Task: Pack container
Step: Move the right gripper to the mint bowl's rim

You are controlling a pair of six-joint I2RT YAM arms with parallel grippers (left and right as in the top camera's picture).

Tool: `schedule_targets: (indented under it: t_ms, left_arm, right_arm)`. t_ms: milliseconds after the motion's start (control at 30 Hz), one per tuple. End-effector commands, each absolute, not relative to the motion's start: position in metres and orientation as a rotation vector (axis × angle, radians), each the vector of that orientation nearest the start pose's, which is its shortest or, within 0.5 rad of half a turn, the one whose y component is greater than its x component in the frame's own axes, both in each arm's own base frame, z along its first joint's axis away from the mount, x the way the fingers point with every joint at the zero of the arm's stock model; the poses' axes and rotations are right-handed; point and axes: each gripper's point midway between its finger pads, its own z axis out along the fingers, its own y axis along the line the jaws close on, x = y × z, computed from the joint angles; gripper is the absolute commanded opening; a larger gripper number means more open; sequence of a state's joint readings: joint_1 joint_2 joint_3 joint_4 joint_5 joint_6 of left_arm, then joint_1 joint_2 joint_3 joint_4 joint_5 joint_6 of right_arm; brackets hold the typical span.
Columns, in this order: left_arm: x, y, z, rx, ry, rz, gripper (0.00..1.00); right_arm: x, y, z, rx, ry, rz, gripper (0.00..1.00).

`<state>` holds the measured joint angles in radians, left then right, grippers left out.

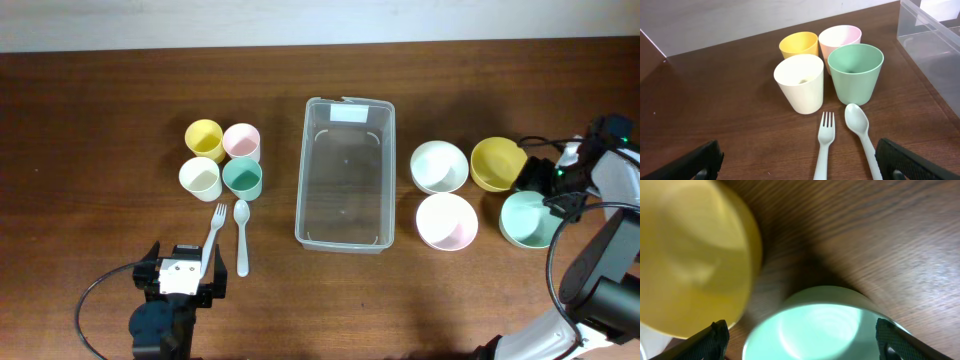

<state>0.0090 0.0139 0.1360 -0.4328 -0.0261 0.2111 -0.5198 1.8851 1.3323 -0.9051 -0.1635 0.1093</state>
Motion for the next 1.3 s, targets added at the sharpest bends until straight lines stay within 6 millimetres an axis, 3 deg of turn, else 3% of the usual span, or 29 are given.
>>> schedule_targets:
  t_ms: [0, 233, 400, 467, 600, 733, 900, 1000, 1067, 1167, 1267]
  left_arm:
    - [0.226, 0.005, 0.129, 0.165, 1.877, 0.154, 1.00]
    - [0.226, 0.005, 0.129, 0.165, 1.877, 0.154, 1.00]
    - [0.226, 0.005, 0.129, 0.165, 1.877, 0.154, 1.00]
    - [0.226, 0.005, 0.129, 0.165, 1.877, 0.154, 1.00]
    - [0.226, 0.005, 0.129, 0.164, 1.877, 0.155, 1.00]
    - [0.226, 0.005, 0.129, 0.165, 1.877, 0.154, 1.00]
    - [0.226, 0.005, 0.129, 0.165, 1.877, 0.154, 1.00]
    - [0.226, 0.005, 0.129, 0.164, 1.877, 0.155, 1.00]
    - [0.226, 0.005, 0.129, 0.164, 1.877, 0.155, 1.00]
    - [0.226, 0.005, 0.129, 0.164, 1.877, 0.155, 1.00]
    - [0.226, 0.005, 0.129, 0.164, 1.877, 0.155, 1.00]
  right_arm:
    - [0.334, -0.159, 0.046, 0.927, 2.845, 0.244, 0.88]
    - [0.329, -0.158, 0.055, 0.930, 2.842, 0.236, 0.89]
    - [0.322, -0.169, 0.072, 0.967, 2.793, 0.216, 0.89]
    - [0.309, -0.181, 0.085, 1.019, 2.763, 0.188, 0.89]
    - [0.281, -0.201, 0.093, 1.153, 2.738, 0.149, 0.89]
    - [0.264, -0.206, 0.070, 1.238, 2.751, 0.169, 0.89]
    - [0.266, -0.190, 0.041, 1.214, 2.745, 0.253, 0.85]
    - [0.260, -0.182, 0.023, 1.233, 2.749, 0.261, 0.80]
    - [0.257, -0.179, 0.013, 1.297, 2.720, 0.274, 0.71]
    - [0.263, -0.173, 0.013, 1.280, 2.691, 0.347, 0.51]
    - [0.265, -0.173, 0.016, 1.274, 2.680, 0.348, 0.37]
